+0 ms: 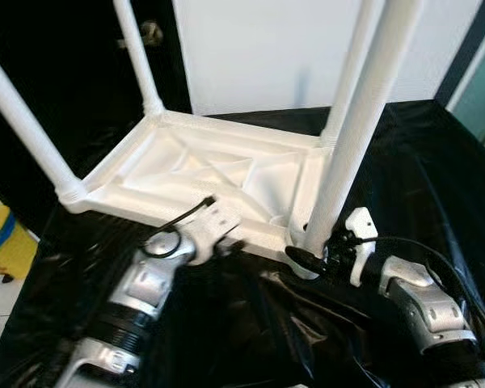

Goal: Building children table

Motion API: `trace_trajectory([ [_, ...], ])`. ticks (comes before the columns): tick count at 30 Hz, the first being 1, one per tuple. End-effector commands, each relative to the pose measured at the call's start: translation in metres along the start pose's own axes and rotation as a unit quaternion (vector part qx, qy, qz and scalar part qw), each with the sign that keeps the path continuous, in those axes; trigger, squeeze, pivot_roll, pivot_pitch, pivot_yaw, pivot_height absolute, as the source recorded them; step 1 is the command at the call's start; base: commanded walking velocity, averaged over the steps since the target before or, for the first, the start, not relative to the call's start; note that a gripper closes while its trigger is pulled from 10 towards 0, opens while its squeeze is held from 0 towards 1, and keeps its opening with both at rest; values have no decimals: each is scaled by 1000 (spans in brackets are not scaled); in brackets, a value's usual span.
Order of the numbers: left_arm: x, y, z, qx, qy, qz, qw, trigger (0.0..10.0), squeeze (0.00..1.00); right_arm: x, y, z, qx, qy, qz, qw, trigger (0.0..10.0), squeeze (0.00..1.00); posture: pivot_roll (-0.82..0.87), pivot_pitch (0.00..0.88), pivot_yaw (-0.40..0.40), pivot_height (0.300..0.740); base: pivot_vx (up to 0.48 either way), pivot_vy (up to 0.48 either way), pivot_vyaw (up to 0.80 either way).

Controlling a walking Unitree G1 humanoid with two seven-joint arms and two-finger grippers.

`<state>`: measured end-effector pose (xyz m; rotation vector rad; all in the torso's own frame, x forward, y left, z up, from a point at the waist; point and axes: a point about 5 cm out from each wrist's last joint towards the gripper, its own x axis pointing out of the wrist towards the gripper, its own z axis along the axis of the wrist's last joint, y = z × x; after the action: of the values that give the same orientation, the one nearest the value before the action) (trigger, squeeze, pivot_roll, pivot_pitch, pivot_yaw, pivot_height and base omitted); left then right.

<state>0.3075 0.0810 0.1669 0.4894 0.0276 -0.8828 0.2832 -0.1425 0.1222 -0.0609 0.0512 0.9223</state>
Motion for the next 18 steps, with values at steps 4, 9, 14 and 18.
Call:
trace_trajectory([
  [4, -4, -19, 8, -35, -42, -24, 998, 10000, 0, 9, -1, -5, -8, 12, 1, 1000, 10000, 0, -8, 35, -18, 740, 0, 0, 0],
  [9, -5, -39, 22, -78, -85, -43, 992, 10000, 0, 26, -9, -1, -33, 8, -4, 999, 10000, 0, 15, 35, -32, 740, 0, 0, 0],
  [14, -9, -47, 18, -80, -76, -57, 992, 10000, 0, 29, -18, -1, -40, 14, -12, 999, 4196, 0, 26, 34, -36, 740, 0, 0, 0],
  [18, -18, -47, 11, -74, -56, -48, 995, 10000, 0, 25, -29, -4, -39, 22, -32, 998, 0, 0, 33, 31, -37, 740, 0, 0, 0],
])
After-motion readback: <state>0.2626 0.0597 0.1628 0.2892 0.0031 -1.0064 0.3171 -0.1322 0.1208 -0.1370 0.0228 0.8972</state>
